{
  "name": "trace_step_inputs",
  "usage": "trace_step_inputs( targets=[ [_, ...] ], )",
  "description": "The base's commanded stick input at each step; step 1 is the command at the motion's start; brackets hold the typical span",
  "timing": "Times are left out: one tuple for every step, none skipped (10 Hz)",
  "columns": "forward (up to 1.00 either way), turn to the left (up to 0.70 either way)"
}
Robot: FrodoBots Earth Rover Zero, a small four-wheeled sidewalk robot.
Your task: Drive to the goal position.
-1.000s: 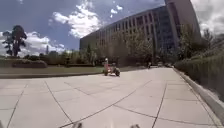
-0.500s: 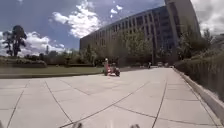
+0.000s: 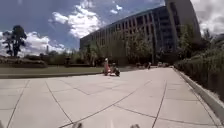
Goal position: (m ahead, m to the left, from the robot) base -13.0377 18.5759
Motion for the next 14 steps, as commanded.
trace_step_inputs(
  targets=[
    [0.07, 0.0],
    [0.07, 0.0],
    [0.07, 0.0],
    [0.07, 0.0],
    [0.07, 0.0],
    [0.07, 0.0],
    [0.11, 0.0],
    [0.23, 0.0],
    [0.7, 0.33],
    [0.7, 0.35],
    [0.7, 0.35],
    [0.7, 0.35],
    [0.7, 0.35],
    [0.7, 0.35]
  ],
)
